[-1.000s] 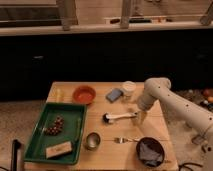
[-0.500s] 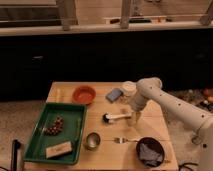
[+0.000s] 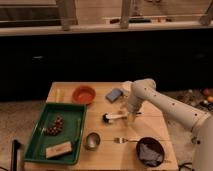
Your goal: Place brush in red bowl
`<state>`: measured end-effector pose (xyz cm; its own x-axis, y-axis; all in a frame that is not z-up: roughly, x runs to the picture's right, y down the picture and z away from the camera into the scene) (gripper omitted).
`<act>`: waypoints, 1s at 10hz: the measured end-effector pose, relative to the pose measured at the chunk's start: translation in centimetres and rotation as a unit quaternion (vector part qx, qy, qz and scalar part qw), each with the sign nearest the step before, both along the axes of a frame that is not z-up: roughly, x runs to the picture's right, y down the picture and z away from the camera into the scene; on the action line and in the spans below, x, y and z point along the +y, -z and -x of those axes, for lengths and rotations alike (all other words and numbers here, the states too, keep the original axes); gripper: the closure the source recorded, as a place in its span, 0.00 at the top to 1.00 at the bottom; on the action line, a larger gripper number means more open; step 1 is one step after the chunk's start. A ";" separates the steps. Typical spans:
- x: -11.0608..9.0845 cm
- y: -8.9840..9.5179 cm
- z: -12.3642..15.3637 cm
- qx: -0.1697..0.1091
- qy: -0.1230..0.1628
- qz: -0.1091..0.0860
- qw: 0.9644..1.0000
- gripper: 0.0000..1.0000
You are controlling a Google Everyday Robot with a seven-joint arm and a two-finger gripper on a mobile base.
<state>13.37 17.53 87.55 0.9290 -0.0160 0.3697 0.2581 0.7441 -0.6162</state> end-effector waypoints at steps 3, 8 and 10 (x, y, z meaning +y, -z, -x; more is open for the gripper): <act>0.4 -0.4 0.2 -0.005 0.004 0.007 1.000 0.22; -0.5 0.6 -0.5 -0.010 0.001 -0.006 1.000 0.00; -1.4 1.5 -1.0 -0.011 -0.002 -0.017 1.000 0.00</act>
